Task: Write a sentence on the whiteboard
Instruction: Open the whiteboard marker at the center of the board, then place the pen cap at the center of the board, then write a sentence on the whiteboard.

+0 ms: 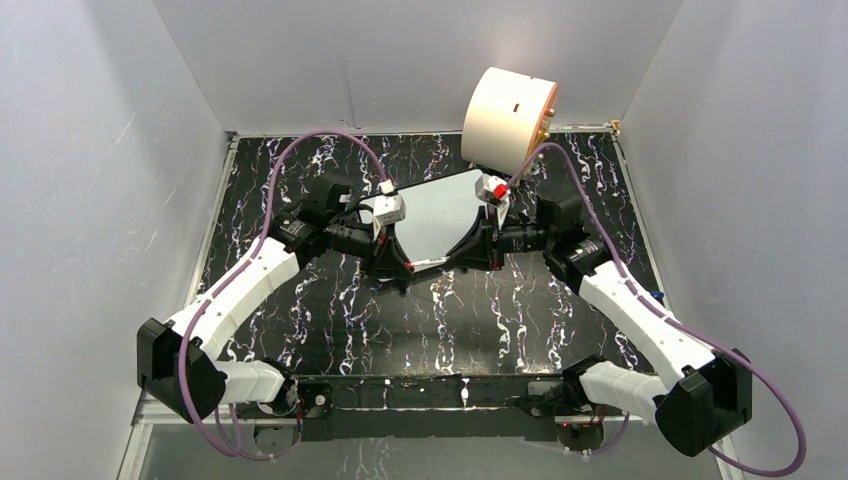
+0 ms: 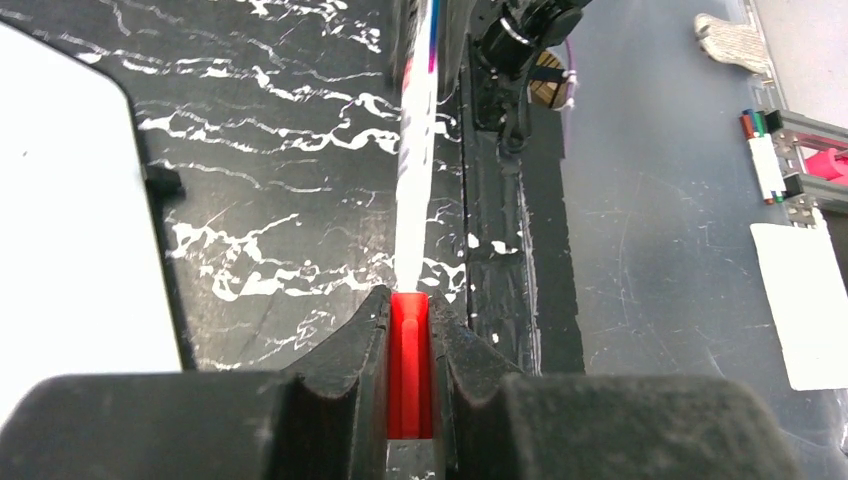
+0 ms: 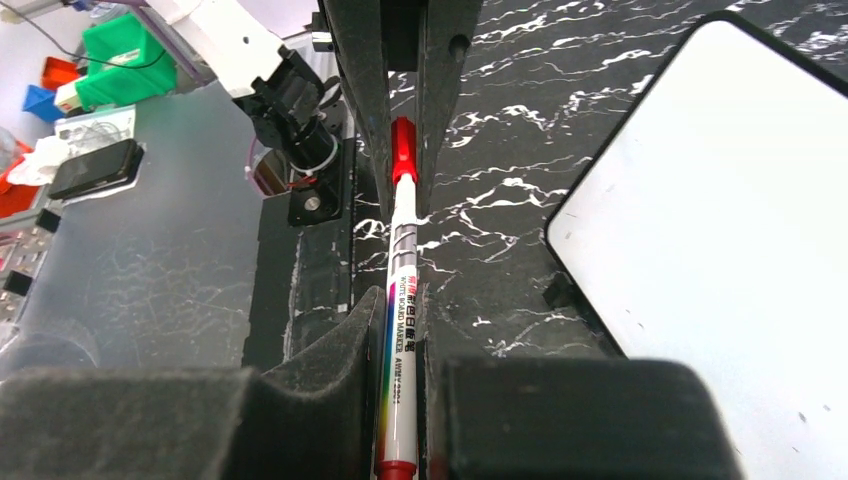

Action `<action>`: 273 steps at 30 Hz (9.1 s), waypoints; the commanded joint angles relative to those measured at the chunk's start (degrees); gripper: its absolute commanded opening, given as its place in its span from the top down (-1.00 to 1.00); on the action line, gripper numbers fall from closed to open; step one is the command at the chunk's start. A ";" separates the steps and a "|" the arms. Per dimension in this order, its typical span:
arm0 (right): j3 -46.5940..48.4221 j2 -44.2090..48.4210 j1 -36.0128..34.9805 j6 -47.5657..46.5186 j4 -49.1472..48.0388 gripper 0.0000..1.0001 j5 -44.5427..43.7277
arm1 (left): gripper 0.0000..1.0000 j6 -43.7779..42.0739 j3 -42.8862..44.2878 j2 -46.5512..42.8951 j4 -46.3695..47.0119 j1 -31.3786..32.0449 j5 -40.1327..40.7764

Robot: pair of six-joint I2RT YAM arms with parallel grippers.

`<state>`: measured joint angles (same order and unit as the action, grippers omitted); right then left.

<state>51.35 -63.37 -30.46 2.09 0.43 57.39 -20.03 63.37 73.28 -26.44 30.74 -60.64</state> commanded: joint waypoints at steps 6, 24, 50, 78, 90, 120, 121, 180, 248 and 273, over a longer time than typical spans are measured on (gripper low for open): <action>2.29 4.57 5.00 -3.48 1.53 1.00 -0.35 | 1.00 -1.14 -0.43 -3.80 -4.97 -1.59 5.85; -3.24 10.32 5.06 -0.59 0.01 1.00 -22.12 | 1.00 25.19 -1.54 -9.03 1.90 -3.10 58.69; -6.27 15.44 5.02 -1.26 -1.41 1.00 -29.75 | 1.00 32.71 -4.41 15.95 13.39 -23.96 67.30; -5.07 14.05 5.06 -1.10 -0.52 1.00 -30.83 | 0.51 30.75 -5.18 25.29 14.59 -25.90 67.47; -2.63 13.64 5.05 -1.08 3.18 1.00 -30.76 | -0.06 32.22 -4.10 16.85 13.68 -26.98 66.46; -0.38 12.38 5.03 0.11 7.29 1.00 -30.04 | -0.05 37.14 -0.10 9.15 33.91 -27.67 8.58; -0.38 12.37 5.05 0.09 7.23 1.00 -30.07 | -0.01 37.17 0.03 9.89 34.17 -27.67 7.05; 5.85 1.07 -16.12 -3.94 9.30 1.00 -58.64 | 1.00 27.12 -5.86 14.75 31.18 -24.77 -2.02; 20.53 -20.09 -39.75 -7.71 4.96 1.00 -92.22 | 1.00 27.24 -5.14 15.67 31.09 -22.97 0.31; 21.68 -25.83 -39.76 -8.42 0.01 1.00 -94.01 | 1.00 27.15 -5.14 15.84 31.14 -22.92 0.26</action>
<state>69.67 -88.95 -69.93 -6.07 4.16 -34.59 8.08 58.43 89.69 7.20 6.87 -61.47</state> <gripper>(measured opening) 0.200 0.068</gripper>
